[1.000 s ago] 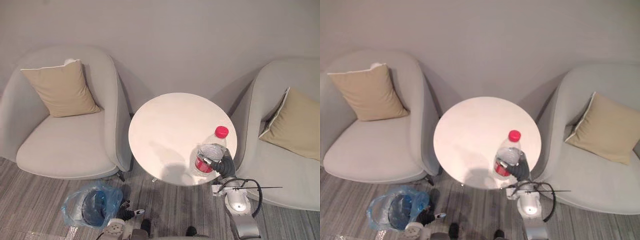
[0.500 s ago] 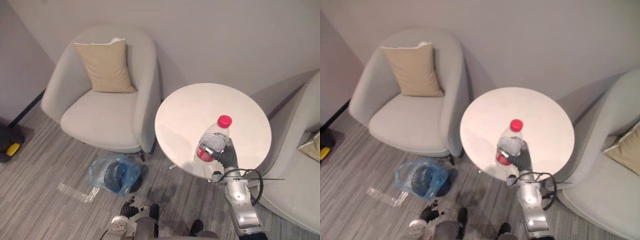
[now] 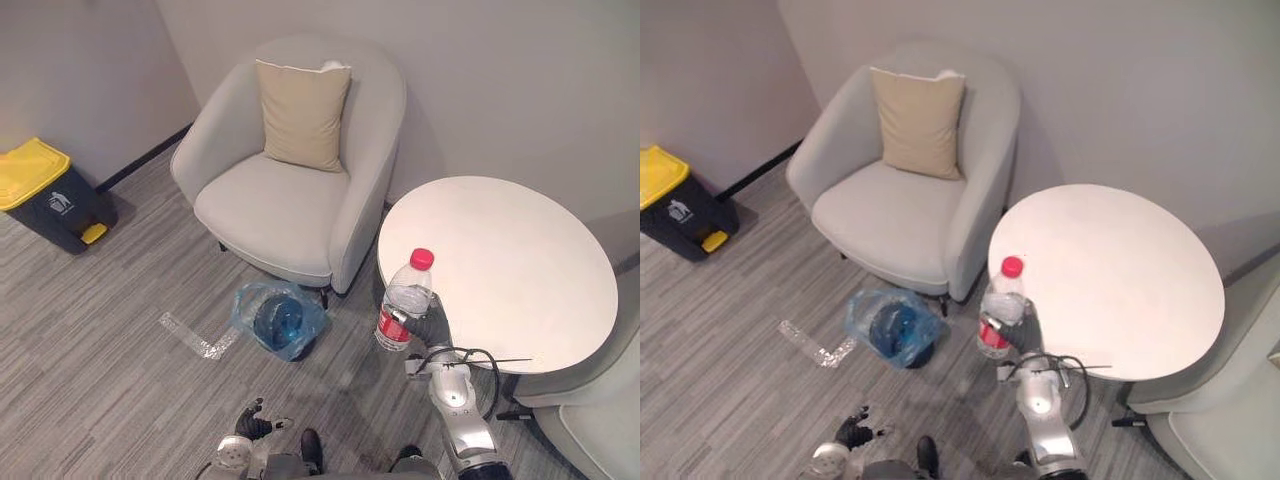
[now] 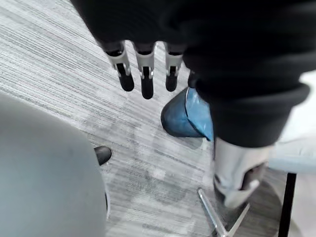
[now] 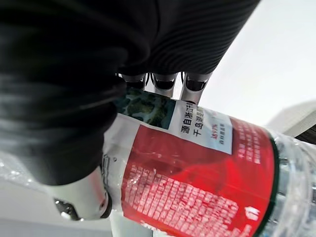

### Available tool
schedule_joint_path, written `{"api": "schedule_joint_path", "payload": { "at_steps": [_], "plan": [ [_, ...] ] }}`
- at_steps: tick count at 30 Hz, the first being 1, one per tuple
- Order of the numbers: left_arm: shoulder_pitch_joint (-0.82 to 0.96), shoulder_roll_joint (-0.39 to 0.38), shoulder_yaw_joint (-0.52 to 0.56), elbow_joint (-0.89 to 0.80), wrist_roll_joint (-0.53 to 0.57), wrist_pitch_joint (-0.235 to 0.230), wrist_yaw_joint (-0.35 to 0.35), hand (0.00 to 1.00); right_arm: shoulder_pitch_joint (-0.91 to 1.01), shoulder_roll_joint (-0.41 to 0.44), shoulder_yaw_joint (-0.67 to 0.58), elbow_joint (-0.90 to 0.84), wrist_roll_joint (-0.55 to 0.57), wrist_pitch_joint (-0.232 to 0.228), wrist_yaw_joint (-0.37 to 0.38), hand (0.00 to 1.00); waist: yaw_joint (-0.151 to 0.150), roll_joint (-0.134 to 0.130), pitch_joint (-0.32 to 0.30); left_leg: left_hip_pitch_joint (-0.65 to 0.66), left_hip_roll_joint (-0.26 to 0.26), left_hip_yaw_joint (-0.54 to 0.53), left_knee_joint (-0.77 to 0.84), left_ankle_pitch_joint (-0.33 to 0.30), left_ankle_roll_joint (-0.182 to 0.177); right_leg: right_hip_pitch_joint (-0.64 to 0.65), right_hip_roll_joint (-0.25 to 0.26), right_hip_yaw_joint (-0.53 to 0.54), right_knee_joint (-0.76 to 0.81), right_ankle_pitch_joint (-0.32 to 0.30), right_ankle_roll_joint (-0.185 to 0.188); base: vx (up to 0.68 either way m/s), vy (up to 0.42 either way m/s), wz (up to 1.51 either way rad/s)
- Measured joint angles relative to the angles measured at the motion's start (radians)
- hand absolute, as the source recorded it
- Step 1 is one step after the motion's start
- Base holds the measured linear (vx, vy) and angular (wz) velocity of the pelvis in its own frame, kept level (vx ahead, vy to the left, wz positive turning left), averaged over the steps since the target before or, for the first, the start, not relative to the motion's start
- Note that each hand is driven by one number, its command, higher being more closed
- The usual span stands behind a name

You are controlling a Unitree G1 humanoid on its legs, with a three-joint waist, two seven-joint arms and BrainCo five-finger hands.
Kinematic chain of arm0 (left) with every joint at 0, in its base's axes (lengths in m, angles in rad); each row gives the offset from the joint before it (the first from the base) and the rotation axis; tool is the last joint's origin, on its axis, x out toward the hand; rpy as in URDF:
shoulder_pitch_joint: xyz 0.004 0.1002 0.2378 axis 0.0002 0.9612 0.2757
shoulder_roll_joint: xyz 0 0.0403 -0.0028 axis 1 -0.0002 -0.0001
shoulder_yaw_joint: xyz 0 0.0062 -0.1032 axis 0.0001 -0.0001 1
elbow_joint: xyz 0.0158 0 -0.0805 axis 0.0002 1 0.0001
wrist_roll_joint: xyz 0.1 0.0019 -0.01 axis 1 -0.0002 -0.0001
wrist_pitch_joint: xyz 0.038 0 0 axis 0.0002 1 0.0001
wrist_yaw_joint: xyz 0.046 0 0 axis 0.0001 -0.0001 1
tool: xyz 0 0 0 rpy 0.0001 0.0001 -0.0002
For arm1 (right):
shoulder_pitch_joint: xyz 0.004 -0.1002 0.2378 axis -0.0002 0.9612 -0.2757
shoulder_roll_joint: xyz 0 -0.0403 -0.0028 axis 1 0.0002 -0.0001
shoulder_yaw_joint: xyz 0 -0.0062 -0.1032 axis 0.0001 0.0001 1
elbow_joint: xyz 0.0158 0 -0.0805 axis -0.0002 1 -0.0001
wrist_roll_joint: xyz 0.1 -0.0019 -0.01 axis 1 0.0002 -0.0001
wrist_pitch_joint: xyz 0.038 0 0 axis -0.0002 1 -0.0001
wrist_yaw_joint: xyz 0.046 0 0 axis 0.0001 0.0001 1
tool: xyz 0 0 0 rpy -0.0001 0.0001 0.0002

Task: Gather rubbish on tea table into small bin, then transfer packed bag to large trash can.

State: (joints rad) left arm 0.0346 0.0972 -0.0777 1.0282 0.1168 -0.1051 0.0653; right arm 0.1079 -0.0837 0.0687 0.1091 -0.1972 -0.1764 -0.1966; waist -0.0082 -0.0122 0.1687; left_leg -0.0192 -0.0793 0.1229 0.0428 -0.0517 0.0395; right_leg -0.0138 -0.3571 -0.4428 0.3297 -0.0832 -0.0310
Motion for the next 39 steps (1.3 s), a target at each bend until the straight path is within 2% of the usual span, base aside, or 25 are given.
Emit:
{"api": "schedule_joint_path", "payload": {
  "at_steps": [1,2,3,4,5,6,8,9,10,12,13,15,17,19,20,21,22,23,24,25,26,27,30,35,39],
  "plan": [
    [0.000,0.006,0.001,0.000,-0.002,-0.001,0.000,0.00,0.010,-0.004,-0.012,-0.003,0.000,0.001,0.001,1.00,-0.004,-0.003,0.002,0.000,-0.005,-0.034,0.009,-0.004,0.005,-0.037,0.005,0.119,0.102,0.015,-0.046,0.03,0.031,1.18],
    [0.000,0.009,0.001,0.002,-0.003,-0.002,0.001,0.00,0.014,-0.009,-0.017,-0.007,0.000,0.001,0.001,1.00,-0.005,-0.002,0.002,0.002,-0.001,-0.051,0.000,-0.004,0.004,-0.063,0.015,0.171,0.157,0.032,-0.079,0.05,0.020,1.26],
    [0.000,0.012,0.001,0.005,-0.007,-0.002,0.004,0.00,0.018,-0.015,-0.021,-0.021,0.000,0.000,0.001,1.00,-0.011,0.009,0.002,0.017,0.013,-0.077,-0.036,-0.005,0.003,-0.114,0.044,0.236,0.216,0.002,-0.106,0.08,-0.038,0.95],
    [-0.011,0.025,0.005,0.003,-0.016,-0.002,0.008,0.00,0.011,-0.004,-0.025,-0.031,0.000,-0.003,0.001,1.00,-0.010,-0.015,0.015,0.012,0.013,-0.076,-0.019,-0.010,0.016,-0.122,0.073,0.258,0.197,-0.090,-0.050,0.09,-0.140,0.89],
    [-0.032,0.036,0.006,0.004,-0.025,0.002,0.014,0.00,0.002,0.003,-0.020,-0.050,0.001,-0.002,0.003,1.00,-0.003,-0.029,0.044,-0.016,0.013,-0.100,0.037,-0.009,0.018,-0.124,0.113,0.266,0.166,-0.147,-0.018,0.06,-0.173,0.71],
    [-0.042,0.042,0.004,0.004,-0.030,0.003,0.016,0.00,-0.006,0.006,-0.013,-0.057,0.001,-0.002,0.005,1.00,-0.003,-0.027,0.066,-0.035,0.013,-0.134,0.088,-0.025,0.014,-0.130,0.164,0.267,0.132,-0.163,-0.003,0.03,-0.168,0.75],
    [-0.041,0.046,-0.015,0.004,-0.035,0.004,0.016,0.00,0.003,0.001,-0.019,-0.061,0.003,-0.002,0.007,1.00,-0.026,-0.026,0.068,-0.060,-0.002,-0.211,0.111,-0.037,0.008,-0.160,0.236,0.274,0.051,-0.163,0.016,0.07,-0.122,1.02],
    [-0.041,0.049,-0.025,0.005,-0.039,0.004,0.015,0.00,0.007,-0.002,-0.025,-0.064,0.003,0.000,0.007,1.00,-0.035,-0.030,0.067,-0.065,-0.013,-0.236,0.110,-0.038,0.006,-0.163,0.246,0.284,0.015,-0.159,0.034,0.14,-0.178,1.67],
    [-0.042,0.047,-0.039,0.007,-0.041,0.005,0.015,0.00,0.029,-0.010,-0.047,-0.081,0.003,0.004,0.009,1.00,-0.058,-0.027,0.065,-0.067,-0.035,-0.302,0.114,-0.035,-0.007,-0.133,0.258,0.296,-0.006,-0.132,0.063,0.20,-0.190,1.48],
    [-0.040,0.028,-0.045,0.002,-0.045,-0.006,0.016,0.00,0.056,-0.042,-0.069,-0.115,0.003,0.011,0.015,1.00,-0.040,0.006,0.066,-0.085,-0.032,-0.338,0.163,-0.056,-0.026,-0.116,0.263,0.261,0.012,-0.146,0.045,0.27,-0.205,1.06],
    [-0.039,0.024,-0.049,0.006,-0.042,-0.005,0.016,0.00,0.061,-0.044,-0.067,-0.125,0.003,0.015,0.026,1.00,-0.040,0.026,0.063,-0.088,-0.027,-0.363,0.194,-0.076,-0.035,-0.089,0.266,0.224,0.012,-0.138,0.034,0.25,-0.143,0.63],
    [-0.030,0.024,-0.053,0.004,-0.042,-0.001,0.016,0.00,0.075,-0.040,-0.068,-0.144,0.003,0.019,0.029,1.00,-0.044,0.035,0.056,-0.090,-0.015,-0.356,0.233,-0.094,-0.039,-0.045,0.281,0.191,-0.003,-0.137,0.035,0.24,-0.098,0.57],
    [-0.021,0.024,-0.053,-0.007,-0.042,0.000,0.016,0.00,0.093,-0.034,-0.063,-0.170,0.005,0.018,0.029,1.00,-0.042,0.035,0.043,-0.104,0.014,-0.272,0.308,-0.105,-0.045,-0.001,0.304,0.192,-0.023,-0.116,0.053,0.24,-0.075,0.47],
    [-0.009,0.023,-0.048,-0.030,-0.042,-0.001,0.017,0.00,0.086,-0.034,-0.055,-0.173,0.012,0.018,0.029,1.00,-0.034,0.038,0.039,-0.097,0.066,-0.162,0.331,-0.105,-0.045,-0.013,0.333,0.219,0.023,-0.084,0.050,0.20,-0.035,-0.07],
    [-0.016,0.012,-0.037,-0.035,-0.040,0.002,0.017,0.00,0.071,-0.035,-0.052,-0.174,0.012,0.014,0.031,1.00,-0.030,0.056,0.047,-0.088,0.104,-0.148,0.343,-0.112,-0.041,-0.075,0.359,0.244,0.086,-0.130,0.037,0.14,-0.032,-0.30],
    [-0.021,0.007,-0.027,-0.020,-0.039,0.007,0.017,0.00,0.064,-0.032,-0.051,-0.171,0.012,0.011,0.031,1.00,-0.030,0.062,0.047,-0.089,0.120,-0.134,0.364,-0.118,-0.040,-0.054,0.382,0.272,-0.044,-0.158,0.024,0.15,-0.039,-0.31],
    [-0.021,0.020,-0.007,-0.021,-0.042,0.002,0.014,0.00,0.065,-0.019,-0.044,-0.184,0.013,0.008,0.027,1.00,-0.013,0.013,0.045,-0.114,0.095,-0.093,0.436,-0.144,-0.048,-0.015,0.319,0.291,-0.269,0.070,0.019,0.17,-0.078,-0.14],
    [-0.026,0.008,-0.008,-0.021,-0.036,0.000,0.018,0.00,0.060,-0.026,-0.043,-0.168,0.014,-0.003,0.026,1.00,-0.018,0.030,0.045,-0.120,0.131,-0.076,0.458,-0.202,-0.058,0.000,0.335,0.309,-0.259,0.047,0.017,0.18,-0.063,-0.19],
    [-0.023,-0.001,-0.022,-0.018,-0.025,0.000,0.016,0.00,0.059,-0.032,-0.049,-0.148,0.015,0.001,0.022,1.00,-0.016,0.050,0.033,-0.119,0.151,-0.074,0.432,-0.217,-0.069,0.000,0.344,0.316,-0.250,0.049,0.013,0.12,-0.025,-0.23],
    [-0.017,-0.010,-0.026,-0.016,-0.018,0.001,0.012,0.00,0.058,-0.033,-0.049,-0.131,0.020,0.004,0.019,1.00,-0.014,0.057,0.029,-0.115,0.163,-0.071,0.380,-0.214,-0.077,0.006,0.348,0.326,-0.249,0.045,0.015,0.12,0.039,-0.38],
    [-0.016,-0.014,-0.030,-0.015,-0.008,0.002,0.012,0.00,0.059,-0.033,-0.047,-0.131,0.021,0.006,0.019,1.00,-0.012,0.066,0.029,-0.082,0.182,-0.059,0.268,-0.139,-0.102,0.015,0.350,0.338,-0.246,0.037,0.026,0.16,0.088,-0.48],
    [-0.016,-0.016,-0.030,-0.015,0.001,0.002,0.012,0.00,0.066,-0.033,-0.047,-0.129,0.021,0.009,0.020,1.00,-0.010,0.064,0.030,-0.053,0.178,-0.044,0.232,-0.133,-0.112,0.016,0.347,0.360,-0.233,0.022,0.040,0.13,0.068,-0.44],
    [-0.013,-0.011,-0.040,-0.014,0.019,0.003,0.013,0.00,0.092,-0.006,-0.034,-0.130,0.020,0.008,0.022,1.00,-0.012,0.061,0.028,-0.009,0.156,-0.011,0.195,-0.129,-0.109,0.014,0.321,0.392,-0.200,0.001,0.071,0.09,0.113,-0.30],
    [-0.013,-0.008,-0.040,-0.013,0.030,0.003,0.013,0.00,0.081,-0.003,0.004,-0.106,0.019,0.008,0.031,1.00,-0.013,0.059,0.025,0.004,0.139,0.031,0.164,-0.121,-0.096,-0.022,0.306,0.423,-0.171,-0.008,0.081,0.00,0.050,-0.21],
    [-0.010,-0.008,-0.040,-0.013,0.029,0.002,0.017,0.00,0.056,-0.010,0.034,-0.008,0.000,0.011,0.040,1.00,-0.012,0.058,0.024,0.019,0.138,0.034,0.147,-0.115,-0.088,-0.028,0.307,0.424,-0.150,-0.011,0.085,-0.05,-0.009,-0.04]
  ]
}}
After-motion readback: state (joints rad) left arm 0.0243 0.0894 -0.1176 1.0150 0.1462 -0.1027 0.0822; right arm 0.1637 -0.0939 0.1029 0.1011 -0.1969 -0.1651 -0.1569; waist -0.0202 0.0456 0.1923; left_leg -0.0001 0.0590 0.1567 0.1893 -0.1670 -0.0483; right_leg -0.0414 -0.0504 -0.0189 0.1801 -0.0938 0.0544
